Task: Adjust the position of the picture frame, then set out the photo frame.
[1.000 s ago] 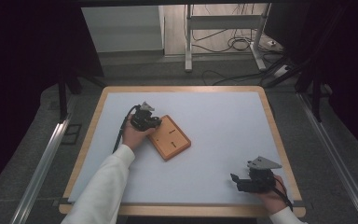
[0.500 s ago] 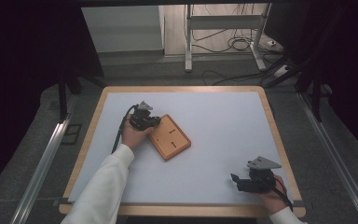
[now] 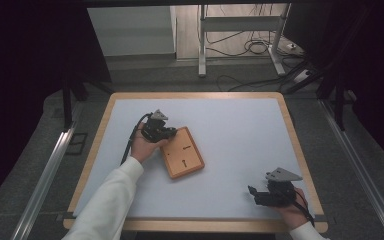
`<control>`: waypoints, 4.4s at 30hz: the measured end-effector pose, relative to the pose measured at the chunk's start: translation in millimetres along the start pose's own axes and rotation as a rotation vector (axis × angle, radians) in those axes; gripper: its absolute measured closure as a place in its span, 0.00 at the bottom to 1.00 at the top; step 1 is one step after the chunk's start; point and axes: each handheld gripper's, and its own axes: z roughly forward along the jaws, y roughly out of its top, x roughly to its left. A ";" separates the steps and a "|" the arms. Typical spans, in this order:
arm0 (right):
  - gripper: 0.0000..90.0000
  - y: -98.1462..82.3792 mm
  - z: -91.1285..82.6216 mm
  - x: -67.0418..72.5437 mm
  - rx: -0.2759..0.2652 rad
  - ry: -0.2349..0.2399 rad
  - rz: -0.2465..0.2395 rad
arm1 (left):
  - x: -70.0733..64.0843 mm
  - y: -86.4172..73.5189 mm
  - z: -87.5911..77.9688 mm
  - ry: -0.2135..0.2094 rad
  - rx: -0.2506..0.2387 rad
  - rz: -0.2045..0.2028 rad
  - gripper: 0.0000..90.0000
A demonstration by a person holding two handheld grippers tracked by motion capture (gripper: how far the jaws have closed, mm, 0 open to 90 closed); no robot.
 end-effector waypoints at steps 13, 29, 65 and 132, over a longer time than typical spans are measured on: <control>0.19 0.0 1.0 1.7 0.006 -0.001 -0.008 | -44.9 -14.1 -4.0 -0.085 0.021 0.080 0.93; 0.18 0.0 1.4 2.7 0.002 0.006 -0.017 | -57.7 -12.0 10.5 -0.120 0.007 0.080 0.93; 0.18 -0.1 0.0 3.4 -0.027 0.008 -0.038 | -48.9 -17.8 -0.9 -0.091 -0.028 0.129 0.40; 0.15 20.8 -1.0 52.3 -0.086 0.070 -0.222 | -31.7 -9.1 20.6 -0.303 0.056 0.034 0.92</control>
